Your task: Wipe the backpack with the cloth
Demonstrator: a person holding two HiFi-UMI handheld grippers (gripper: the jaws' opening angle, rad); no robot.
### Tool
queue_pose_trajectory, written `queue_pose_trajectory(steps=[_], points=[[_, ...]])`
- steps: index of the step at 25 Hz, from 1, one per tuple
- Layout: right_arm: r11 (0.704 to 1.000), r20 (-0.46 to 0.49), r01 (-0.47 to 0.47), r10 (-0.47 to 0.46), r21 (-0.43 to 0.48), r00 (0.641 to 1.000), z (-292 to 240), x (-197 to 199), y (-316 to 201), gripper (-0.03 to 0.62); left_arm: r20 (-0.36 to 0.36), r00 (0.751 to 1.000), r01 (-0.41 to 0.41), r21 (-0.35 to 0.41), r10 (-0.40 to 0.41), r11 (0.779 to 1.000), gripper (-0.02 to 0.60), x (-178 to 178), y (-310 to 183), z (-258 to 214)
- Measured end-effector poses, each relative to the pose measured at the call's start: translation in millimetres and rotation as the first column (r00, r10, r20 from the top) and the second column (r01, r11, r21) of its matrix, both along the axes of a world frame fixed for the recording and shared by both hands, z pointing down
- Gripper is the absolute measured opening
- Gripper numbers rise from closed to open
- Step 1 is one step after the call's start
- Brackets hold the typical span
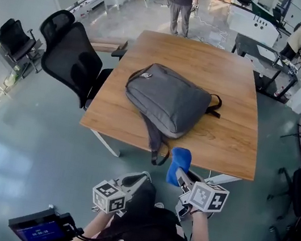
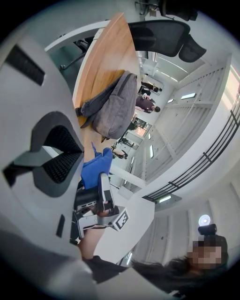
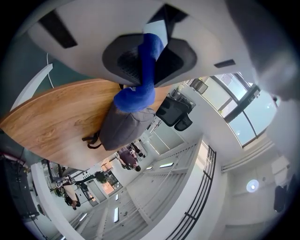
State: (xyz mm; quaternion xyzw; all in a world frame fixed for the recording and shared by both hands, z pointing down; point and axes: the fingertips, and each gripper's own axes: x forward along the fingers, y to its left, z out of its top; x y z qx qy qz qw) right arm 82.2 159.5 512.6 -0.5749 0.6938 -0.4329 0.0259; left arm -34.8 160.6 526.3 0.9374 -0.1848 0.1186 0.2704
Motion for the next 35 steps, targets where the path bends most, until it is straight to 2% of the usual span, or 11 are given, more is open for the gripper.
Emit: queue_pose_trajectory(steps=[6, 15, 23, 31, 35], points=[[1.0, -0.013, 0.015, -0.015, 0.018, 1.0, 3.2, -14.8, 24.3, 0.069, 0.007, 1.0, -0.006, 0.033, 0.006, 0.999, 0.0, -3.5, 21.5, -7.2], [0.997, -0.087, 0.073, -0.072, 0.008, 0.994, 17.8, -30.3, 44.3, 0.069, 0.0, 1.0, -0.02, 0.029, 0.02, 0.999, 0.0, 2.9, 34.5, -4.2], [0.995, -0.103, 0.097, -0.097, -0.002, 0.99, 19.2, -39.9, 51.4, 0.069, -0.007, 0.998, -0.057, 0.022, 0.057, 0.998, 0.0, 11.5, 45.2, -6.7], [0.992, -0.132, 0.124, -0.123, -0.004, 0.984, 12.8, -44.7, 51.3, 0.069, -0.03, 0.998, -0.051, 0.042, 0.052, 0.998, 0.0, 17.1, 31.4, -13.1], [0.991, -0.146, 0.131, -0.133, -0.019, 0.98, 11.6, -41.5, 58.9, 0.069, -0.009, 0.997, -0.076, 0.047, 0.076, 0.996, 0.0, 24.4, 44.1, -21.7]])
